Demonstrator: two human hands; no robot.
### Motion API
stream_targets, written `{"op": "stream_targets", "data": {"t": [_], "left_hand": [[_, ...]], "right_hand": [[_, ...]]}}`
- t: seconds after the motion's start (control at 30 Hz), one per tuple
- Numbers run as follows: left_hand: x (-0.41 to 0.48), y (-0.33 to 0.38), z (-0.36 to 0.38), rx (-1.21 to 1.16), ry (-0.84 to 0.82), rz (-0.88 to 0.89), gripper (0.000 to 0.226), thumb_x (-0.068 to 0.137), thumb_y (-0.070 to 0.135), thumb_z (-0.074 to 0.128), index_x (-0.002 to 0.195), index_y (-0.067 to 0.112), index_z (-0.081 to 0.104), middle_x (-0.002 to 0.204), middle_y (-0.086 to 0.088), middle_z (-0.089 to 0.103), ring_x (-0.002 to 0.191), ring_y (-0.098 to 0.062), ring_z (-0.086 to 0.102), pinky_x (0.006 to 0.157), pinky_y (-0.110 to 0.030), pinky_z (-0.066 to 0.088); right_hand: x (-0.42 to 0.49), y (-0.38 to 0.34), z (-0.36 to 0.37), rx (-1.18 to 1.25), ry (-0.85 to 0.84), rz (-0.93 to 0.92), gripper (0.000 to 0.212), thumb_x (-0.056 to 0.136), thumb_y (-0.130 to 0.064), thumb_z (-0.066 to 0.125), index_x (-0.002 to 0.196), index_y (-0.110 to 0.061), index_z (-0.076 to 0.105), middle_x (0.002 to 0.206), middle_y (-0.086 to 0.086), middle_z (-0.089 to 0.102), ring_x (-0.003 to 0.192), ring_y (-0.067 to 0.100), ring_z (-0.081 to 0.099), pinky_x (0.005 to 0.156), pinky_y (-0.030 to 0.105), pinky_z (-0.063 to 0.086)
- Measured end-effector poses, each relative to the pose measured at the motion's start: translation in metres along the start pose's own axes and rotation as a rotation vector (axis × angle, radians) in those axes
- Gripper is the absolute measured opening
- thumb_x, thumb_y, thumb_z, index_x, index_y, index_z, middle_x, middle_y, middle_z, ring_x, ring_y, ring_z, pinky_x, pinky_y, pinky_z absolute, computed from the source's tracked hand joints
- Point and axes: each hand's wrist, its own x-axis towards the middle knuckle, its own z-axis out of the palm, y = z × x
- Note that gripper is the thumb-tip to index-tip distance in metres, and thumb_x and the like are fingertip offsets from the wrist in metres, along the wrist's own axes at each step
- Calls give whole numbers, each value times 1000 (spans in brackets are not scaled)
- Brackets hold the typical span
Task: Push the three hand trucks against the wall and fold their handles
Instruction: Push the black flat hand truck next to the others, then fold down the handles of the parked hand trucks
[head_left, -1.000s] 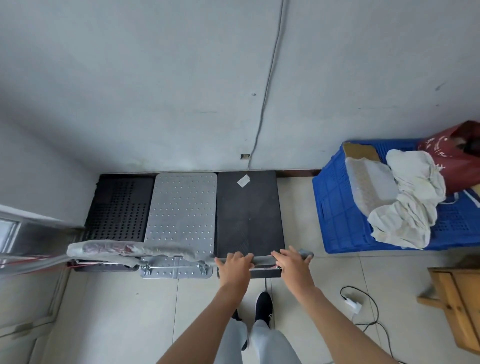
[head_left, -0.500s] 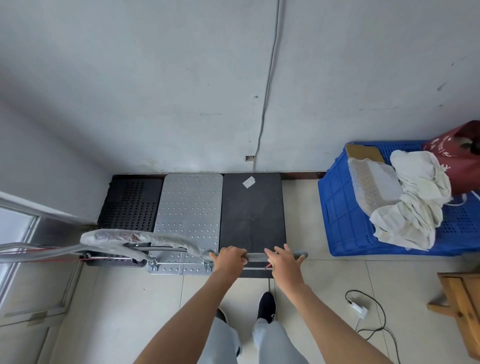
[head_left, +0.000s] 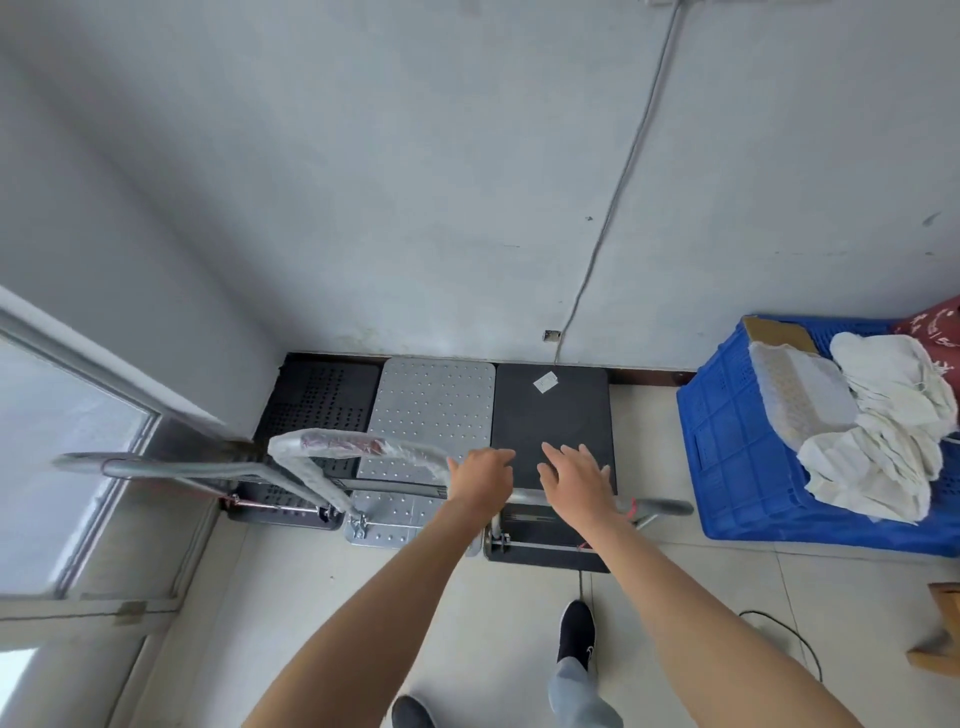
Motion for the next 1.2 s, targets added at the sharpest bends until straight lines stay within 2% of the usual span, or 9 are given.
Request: {"op": "stream_targets", "data": {"t": [0.1, 0.2, 0.27, 0.33, 0.4, 0.5, 0.7, 0.9, 1.2], "left_hand": [[-22, -56, -35, -47, 60, 4, 38, 94, 14, 47, 127, 23, 63, 129, -6, 65, 121, -28, 58, 114, -61, 27], [-48, -118, -63, -46, 83, 1, 39, 93, 12, 49, 128, 25, 61, 129, -5, 66, 122, -26, 59, 112, -62, 31], [-63, -159, -80, -40, 105, -22, 41, 94, 14, 48, 132, 25, 58, 135, -4, 62, 129, -25, 53, 116, -64, 20], [-74, -194, -97, -31, 124, -53, 42, 95, 17, 46, 134, 25, 56, 140, -2, 58, 131, -25, 49, 116, -64, 18], [-79, -225, -113, -24, 141, -81, 39, 94, 18, 46, 130, 24, 58, 136, -2, 60, 128, -26, 50, 115, -63, 19], [-72, -263, -136, -46, 164, -109, 34, 92, 18, 44, 121, 20, 60, 128, -5, 63, 121, -28, 53, 114, -69, 13], [-29, -310, -180, -52, 203, -71, 45, 95, 25, 53, 140, 27, 49, 146, 0, 50, 140, -22, 37, 113, -70, 7], [-7, -369, -221, 2, 155, -109, 47, 97, 29, 49, 144, 27, 42, 141, 1, 50, 138, -21, 36, 112, -73, 8], [-7, -519, -285, -2, 116, -310, 53, 94, 37, 53, 145, 29, 41, 149, 4, 44, 141, -20, 32, 111, -73, 15]], "right_hand": [[-11, -61, 24, 6, 3, -50, 44, 102, -37, 37, 145, -26, 39, 150, 8, 43, 147, 33, 24, 111, 70, 23], [-26, -123, 50, 9, 14, -111, 43, 102, -37, 39, 143, -25, 41, 148, 7, 45, 146, 33, 26, 111, 69, 24], [-35, -162, 68, 19, 42, -182, 41, 101, -33, 41, 142, -25, 41, 142, 4, 49, 141, 32, 33, 109, 68, 29], [-42, -199, 83, -2, 50, -249, 44, 101, -32, 41, 144, -26, 37, 146, 2, 46, 139, 28, 35, 108, 60, 35], [-44, -233, 96, -23, 25, -276, 46, 101, -34, 40, 146, -24, 36, 150, 5, 42, 142, 27, 31, 111, 56, 34], [-35, -276, 107, -57, 9, -279, 47, 102, -36, 40, 147, -24, 35, 152, 7, 39, 146, 26, 26, 112, 57, 31], [14, -336, 112, -119, 59, -304, 41, 100, -34, 41, 140, -23, 43, 140, 6, 51, 134, 29, 40, 106, 55, 36], [67, -407, 136, -133, 17, -306, 46, 102, -37, 37, 146, -27, 36, 152, 9, 39, 143, 30, 30, 112, 56, 30], [100, -540, 192, -135, -97, -369, 47, 101, -38, 37, 148, -28, 35, 157, 9, 32, 148, 31, 20, 115, 61, 23]]}}
